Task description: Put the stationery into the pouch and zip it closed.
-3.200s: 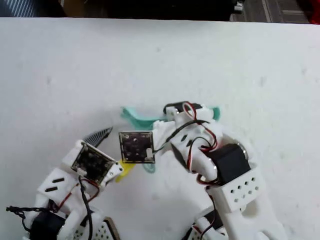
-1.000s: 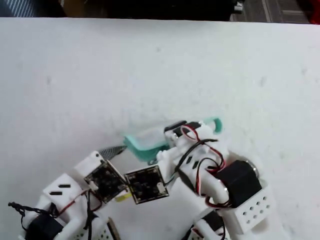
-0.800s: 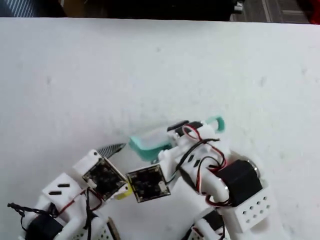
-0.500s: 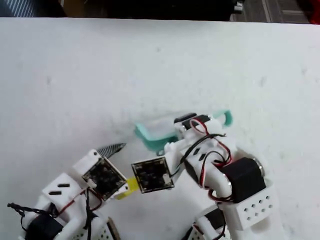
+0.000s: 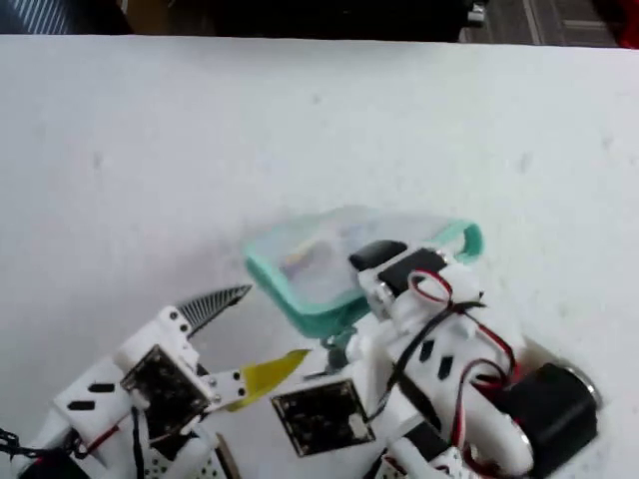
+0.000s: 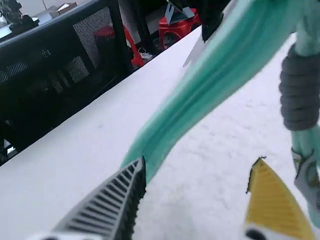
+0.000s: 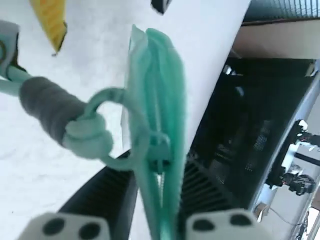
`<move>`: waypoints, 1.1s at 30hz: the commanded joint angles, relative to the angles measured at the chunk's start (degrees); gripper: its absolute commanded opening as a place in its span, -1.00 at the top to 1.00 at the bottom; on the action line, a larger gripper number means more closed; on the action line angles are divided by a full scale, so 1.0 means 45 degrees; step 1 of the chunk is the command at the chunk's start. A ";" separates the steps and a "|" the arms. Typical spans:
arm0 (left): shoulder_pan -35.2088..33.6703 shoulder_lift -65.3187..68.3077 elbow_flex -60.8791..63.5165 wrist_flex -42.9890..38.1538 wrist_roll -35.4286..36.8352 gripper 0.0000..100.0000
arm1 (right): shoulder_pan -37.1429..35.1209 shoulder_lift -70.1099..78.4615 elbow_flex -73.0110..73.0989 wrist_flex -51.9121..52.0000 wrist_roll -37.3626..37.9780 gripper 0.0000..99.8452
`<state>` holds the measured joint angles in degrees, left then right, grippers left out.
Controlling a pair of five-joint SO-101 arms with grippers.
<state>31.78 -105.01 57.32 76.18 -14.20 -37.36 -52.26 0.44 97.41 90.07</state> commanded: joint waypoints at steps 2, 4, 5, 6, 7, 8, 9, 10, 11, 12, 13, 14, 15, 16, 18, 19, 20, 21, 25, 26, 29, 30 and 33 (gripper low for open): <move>0.0420 0.0049 -0.1504 -0.0430 0.0137 0.33 | -0.1436 -0.0010 -0.0977 0.0303 -0.1055 0.97; 0.0420 0.0049 -0.1778 -0.0430 0.0137 0.33 | -0.1827 -0.0010 -0.1133 0.0303 -0.1270 0.97; 0.0420 0.0049 -0.1856 -0.0430 0.0137 0.33 | -0.1905 -0.0010 -0.1153 0.0303 -0.1270 0.97; 0.0400 0.0049 -0.1895 -0.0430 0.0137 0.33 | -0.1905 -0.0010 -0.1153 0.0283 -0.1250 0.97; 0.0322 0.0049 -0.1915 -0.0430 0.0137 0.33 | -0.1885 0.0029 -0.1133 0.0283 -0.1211 0.97; 0.0049 0.0049 -0.1993 -0.0430 0.0137 0.33 | -0.1846 0.0107 -0.1133 0.0283 -0.1192 0.97; -0.0303 0.0049 -0.2129 -0.0352 0.0137 0.33 | -0.1827 0.0107 -0.1094 0.0264 -0.1192 0.97; -0.0635 0.0049 -0.2286 -0.0313 0.0137 0.33 | -0.1729 0.0107 -0.1074 0.0264 -0.1192 0.97; -0.0889 0.0049 -0.2501 -0.0195 0.0137 0.33 | -0.1495 0.0127 -0.1074 0.0244 -0.1192 0.97; -0.1045 0.0049 -0.2813 0.0059 0.0098 0.33 | -0.1241 0.0127 -0.1074 0.0244 -0.1172 0.97; -0.1065 0.0049 -0.3204 0.0391 0.0078 0.33 | -0.1045 0.0127 -0.1074 0.0225 -0.1172 0.97; -0.1084 0.0049 -0.3595 0.0723 0.0059 0.33 | -0.0908 0.0127 -0.1074 0.0225 -0.1172 0.97; -0.1084 0.0049 -0.3927 0.0977 0.0059 0.33 | -0.0830 0.0127 -0.1074 0.0225 -0.1172 0.97; -0.1084 0.0049 -0.4161 0.1153 0.0059 0.33 | -0.0811 0.0127 -0.1055 0.0225 -0.1172 0.97; -0.1084 0.0049 -0.4298 0.1231 0.0059 0.33 | -0.0889 0.0127 -0.1055 0.0225 -0.1172 0.97; -0.1084 0.0049 -0.4278 0.1211 0.0059 0.33 | -0.0928 0.0127 -0.1074 0.0225 -0.1172 0.97; -0.1084 0.0049 -0.4200 0.1211 0.0059 0.33 | -0.1143 0.0127 -0.1094 0.0225 -0.1231 0.97; -0.1065 0.0049 -0.4063 0.1133 0.0059 0.33 | -0.1495 0.0107 -0.1094 0.0244 -0.1270 0.97; -0.1065 0.0049 -0.2969 0.0039 0.0059 0.33 | -0.2335 0.0029 -0.1094 0.0264 -0.1289 0.97; -0.1065 0.0049 -0.2676 -0.0176 0.0059 0.33 | -0.2393 0.0029 -0.1114 0.0264 -0.1289 0.97; -0.1065 0.0049 -0.2051 -0.0527 0.0059 0.33 | -0.2393 0.0010 -0.1133 0.0264 -0.1289 0.97; -0.1026 0.0049 -0.1934 -0.0527 0.0059 0.33 | -0.2393 0.0010 -0.1133 0.0264 -0.1289 0.97; -0.0400 0.0049 -0.1778 -0.0527 0.0059 0.33 | -0.2471 0.0010 -0.1133 0.0244 -0.1309 0.97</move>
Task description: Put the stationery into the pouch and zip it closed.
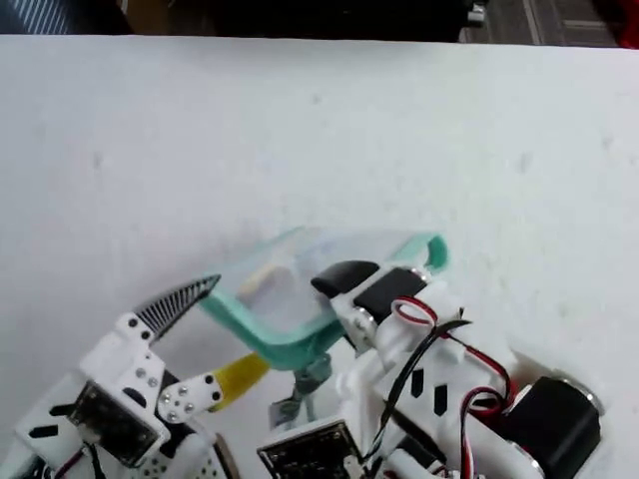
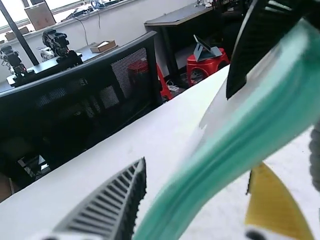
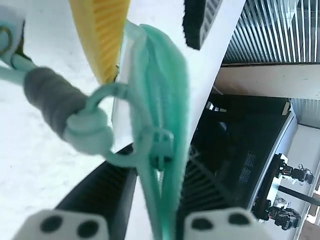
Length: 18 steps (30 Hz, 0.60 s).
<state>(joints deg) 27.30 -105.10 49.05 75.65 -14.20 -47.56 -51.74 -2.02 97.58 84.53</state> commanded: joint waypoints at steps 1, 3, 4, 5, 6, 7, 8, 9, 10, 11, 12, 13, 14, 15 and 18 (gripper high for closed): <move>0.0791 0.0068 0.0059 -0.0410 0.0059 0.33 | -0.0420 -0.0107 -0.0586 0.0205 -0.0078 0.97; 0.1084 0.0068 0.0059 -0.0410 0.0059 0.33 | -0.0791 -0.0107 -0.0606 0.0205 -0.0371 0.97; 0.1143 0.0068 0.0059 -0.0430 0.0059 0.36 | -0.0928 -0.0107 -0.0606 0.0205 -0.0567 0.97; 0.1143 0.0068 0.0059 -0.0586 0.0078 0.40 | -0.1026 -0.0107 -0.0606 0.0205 -0.0684 0.97; 0.1143 0.0068 0.0098 -0.0762 0.0117 0.46 | -0.1162 -0.0107 -0.0606 0.0205 -0.0742 0.97; 0.1143 0.0068 0.0195 -0.0977 0.0117 0.52 | -0.1299 -0.0107 -0.0606 0.0205 -0.0781 0.97; 0.1143 0.0068 0.0332 -0.1211 0.0137 0.60 | -0.1416 -0.0107 -0.0606 0.0205 -0.0781 0.97; 0.1162 0.0068 0.0469 -0.1368 0.0137 0.68 | -0.1534 -0.0107 -0.0606 0.0205 -0.0801 0.97; 0.1162 0.0068 0.0606 -0.1465 0.0137 0.75 | -0.1631 -0.0107 -0.0606 0.0205 -0.0821 0.97; 0.1162 0.0068 0.0703 -0.1485 0.0137 0.83 | -0.1748 -0.0107 -0.0606 0.0205 -0.0957 0.97; 0.1162 0.0068 0.0801 -0.1485 0.0137 0.90 | -0.1788 -0.0107 -0.0606 0.0205 -0.1094 0.97; 0.1162 0.0068 0.0879 -0.1485 0.0156 0.96 | -0.1807 -0.0107 -0.0606 0.0205 -0.1192 0.97; 0.1182 0.0068 0.0957 -0.1485 0.0156 0.96 | -0.1807 -0.0068 -0.0606 0.0205 -0.1231 0.97; 0.1299 0.0068 0.1016 -0.1485 0.0156 0.93 | -0.1807 -0.0029 -0.0586 0.0205 -0.1231 0.97; 0.2042 0.0068 0.1074 -0.1485 0.0156 0.92 | -0.1807 0.0010 -0.0567 0.0166 -0.1250 0.97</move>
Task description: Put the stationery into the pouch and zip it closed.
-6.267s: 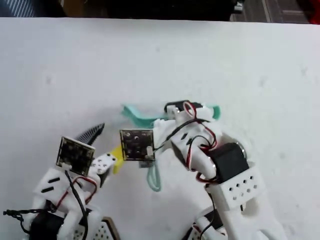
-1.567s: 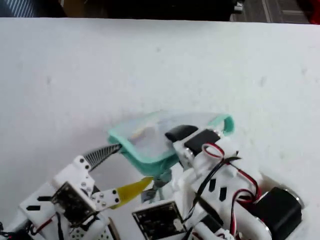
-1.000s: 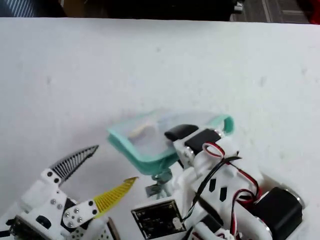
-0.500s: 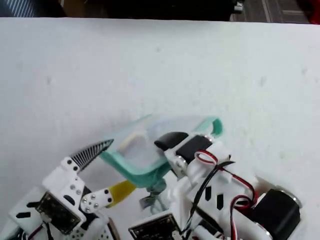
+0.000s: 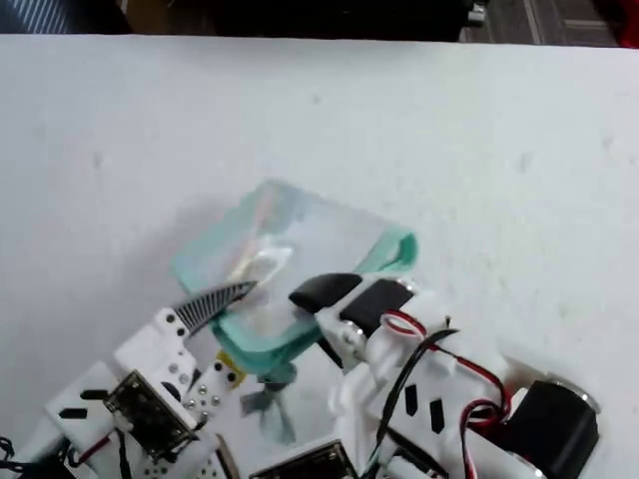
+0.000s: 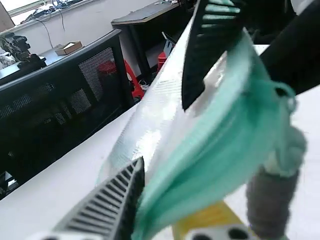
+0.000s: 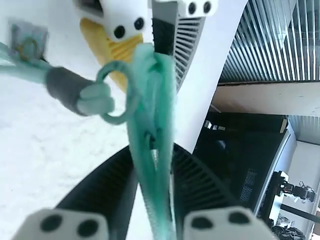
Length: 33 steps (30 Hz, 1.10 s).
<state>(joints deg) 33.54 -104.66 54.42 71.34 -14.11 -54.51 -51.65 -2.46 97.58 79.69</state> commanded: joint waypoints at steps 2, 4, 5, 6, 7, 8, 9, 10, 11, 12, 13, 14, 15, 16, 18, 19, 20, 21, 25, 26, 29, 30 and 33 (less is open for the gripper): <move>0.1241 -0.0029 -0.0117 -0.0527 0.0137 0.92 | -0.0244 -0.0010 -0.0410 -0.0088 -0.0352 0.97; 0.1612 -0.0029 -0.0098 -0.0527 0.0137 0.92 | -0.0205 -0.0010 -0.0410 -0.0459 -0.0996 0.97; 0.1670 -0.0029 -0.0078 -0.0527 0.0137 0.92 | -0.0205 -0.0010 -0.0410 -0.0654 -0.1289 0.97; 0.1670 -0.0029 0.0020 -0.0547 0.0137 0.92 | -0.0186 -0.0010 -0.0410 -0.0811 -0.1543 0.97; 0.1670 -0.0029 0.0195 -0.0742 0.0137 0.94 | -0.0186 -0.0010 -0.0391 -0.0869 -0.1719 0.97; 0.1651 -0.0029 0.0488 -0.1055 0.0137 0.96 | -0.0186 -0.0010 -0.0391 -0.0869 -0.1758 0.97; 0.1651 -0.0029 0.0899 -0.1485 0.0137 0.95 | -0.0186 -0.0010 -0.0332 -0.0869 -0.1778 0.97; 0.1631 -0.0029 0.1328 -0.1993 0.0137 0.95 | -0.0186 -0.0010 -0.0137 -0.0947 -0.1778 0.96; 0.1631 -0.0029 0.1836 -0.2579 0.0137 0.95 | -0.0166 -0.0010 0.0156 -0.1260 -0.1817 0.96; 0.1631 -0.0029 0.2344 -0.3184 0.0137 0.95 | -0.0147 -0.0010 0.0586 -0.1651 -0.1856 0.96; 0.1631 -0.0029 0.2833 -0.3790 0.0156 0.95 | 0.0029 -0.0010 0.1055 -0.2002 -0.1856 0.96; 0.1631 -0.0029 0.3302 -0.4396 0.0156 0.95 | 0.0459 -0.0010 0.1543 -0.2393 -0.1856 0.96; 0.1612 -0.0029 0.3770 -0.5079 0.0156 0.96 | 0.0947 -0.0010 0.2032 -0.2901 -0.1875 0.96; 0.1416 -0.0029 0.4220 -0.5763 0.0156 0.96 | 0.1436 -0.0010 0.2422 -0.3370 -0.2051 0.96; 0.0694 -0.0029 0.5118 -0.7092 0.0293 0.96 | 0.2237 -0.0010 0.2930 -0.4249 -0.2930 0.95; 0.0147 -0.0029 0.5529 -0.7697 0.0625 0.96 | 0.2510 -0.0010 0.3067 -0.4562 -0.3477 0.91; -0.0498 -0.0029 0.5939 -0.8303 0.1114 0.96 | 0.2686 -0.0010 0.3145 -0.4835 -0.4005 0.84; -0.1143 -0.0029 0.6310 -0.8908 0.1621 0.96 | 0.2784 -0.0010 0.3184 -0.5050 -0.4532 0.76; -0.2569 -0.0010 0.6974 -0.9885 0.3145 0.96 | 0.2803 -0.0010 0.3204 -0.5538 -0.6779 0.41; -0.2589 -0.0010 0.6935 -0.9729 0.3165 0.96 | 0.2803 -0.0010 0.3204 -0.5656 -0.7189 0.36; -0.2589 -0.0010 0.6955 -0.9416 0.3184 0.96 | 0.2803 -0.0107 0.3165 -0.6320 -0.7853 0.40; -0.2589 -0.0010 0.6955 -0.9338 0.3204 0.96 | 0.2784 -0.0127 0.3126 -0.6554 -0.7990 0.44; -0.2589 -0.0010 0.6994 -0.9162 0.3223 0.96 | 0.2784 -0.0381 0.2774 -0.7238 -0.8576 0.53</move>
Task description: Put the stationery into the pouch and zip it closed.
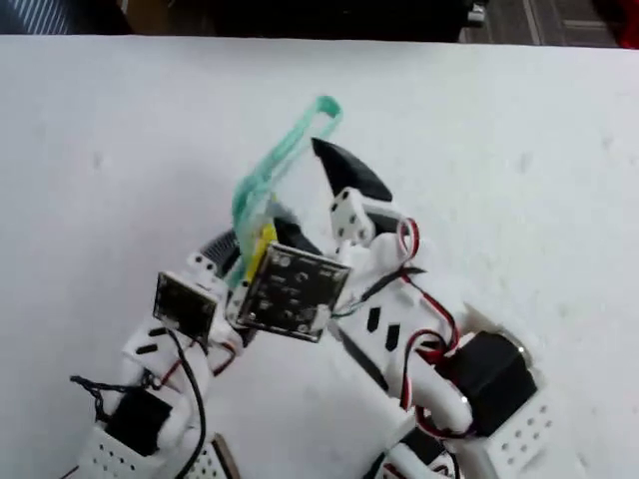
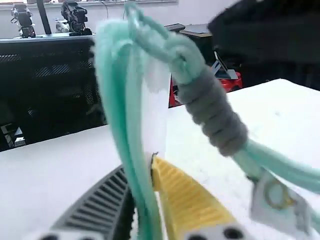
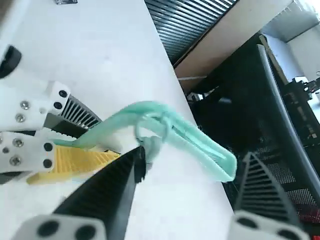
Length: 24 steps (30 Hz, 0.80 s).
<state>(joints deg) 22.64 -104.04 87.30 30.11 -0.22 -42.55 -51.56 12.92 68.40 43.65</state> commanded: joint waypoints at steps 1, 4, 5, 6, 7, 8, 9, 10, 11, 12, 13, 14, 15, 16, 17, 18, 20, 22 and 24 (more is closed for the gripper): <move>-0.0186 -0.0147 -0.0293 0.0117 0.0137 0.96 | 0.0127 -0.0518 -0.0762 -0.0967 -0.0821 0.55; -0.0186 -0.0147 -0.0371 0.0410 0.0938 0.96 | 0.0127 -0.0928 -0.0781 -0.1241 -0.1602 0.58; -0.0186 -0.0147 -0.0410 0.0567 0.1172 0.96 | 0.0127 -0.1006 -0.0742 -0.1182 -0.1836 0.58; -0.0186 -0.0147 -0.0508 0.0742 0.1250 0.96 | 0.0147 -0.1084 -0.0645 -0.1045 -0.2090 0.58; -0.0186 -0.0147 -0.0586 0.0977 0.1231 0.96 | 0.0147 -0.1201 -0.0449 -0.0869 -0.2286 0.58; -0.0186 -0.0147 -0.0664 0.1172 0.1231 0.95 | 0.0147 -0.1260 -0.0215 -0.0713 -0.2403 0.58; -0.0205 -0.0147 -0.0703 0.1348 0.1231 0.95 | 0.0147 -0.1319 0.0059 -0.0557 -0.2442 0.58; -0.0244 -0.0147 -0.0703 0.1465 0.1231 0.95 | 0.0147 -0.1377 0.0391 -0.0440 -0.2462 0.58; -0.0264 -0.0147 -0.0703 0.1543 0.1231 0.95 | 0.0147 -0.1455 0.0723 -0.0381 -0.2481 0.58; -0.0264 -0.0147 -0.0703 0.1563 0.1211 0.95 | 0.0147 -0.1573 0.1114 -0.0322 -0.2481 0.59; -0.0264 -0.0147 -0.0703 0.1641 0.1211 0.95 | 0.0147 -0.1729 0.1504 -0.0322 -0.2481 0.62; -0.0264 -0.0147 -0.0703 0.1719 0.1211 0.95 | 0.0147 -0.1924 0.1915 -0.0322 -0.2422 0.66; -0.0264 -0.0147 -0.0703 0.1719 0.1211 0.95 | 0.0147 -0.2198 0.2286 -0.0322 -0.2422 0.71; -0.0264 -0.0147 -0.0703 0.1778 0.1192 0.95 | 0.0147 -0.2510 0.2696 -0.0381 -0.2403 0.77; -0.0283 -0.0147 -0.0703 0.1778 0.1192 0.95 | 0.0127 -0.2823 0.3067 -0.0440 -0.2403 0.81; -0.0283 -0.0147 -0.0703 0.1778 0.1192 0.95 | 0.0127 -0.3116 0.3458 -0.0674 -0.2462 0.85; -0.0283 -0.0147 -0.0703 0.1778 0.1192 0.95 | 0.0147 -0.3663 0.4317 -0.1201 -0.2501 0.85; -0.0283 -0.0147 -0.0703 0.1778 0.1192 0.95 | 0.0147 -0.3956 0.5158 -0.1573 -0.2520 0.78; -0.0283 -0.0147 -0.0703 0.1778 0.1192 0.95 | 0.0147 -0.3956 0.5861 -0.2335 -0.3243 0.65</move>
<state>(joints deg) 21.85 -105.10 85.71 37.32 4.53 -42.37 -68.97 36.66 62.33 32.31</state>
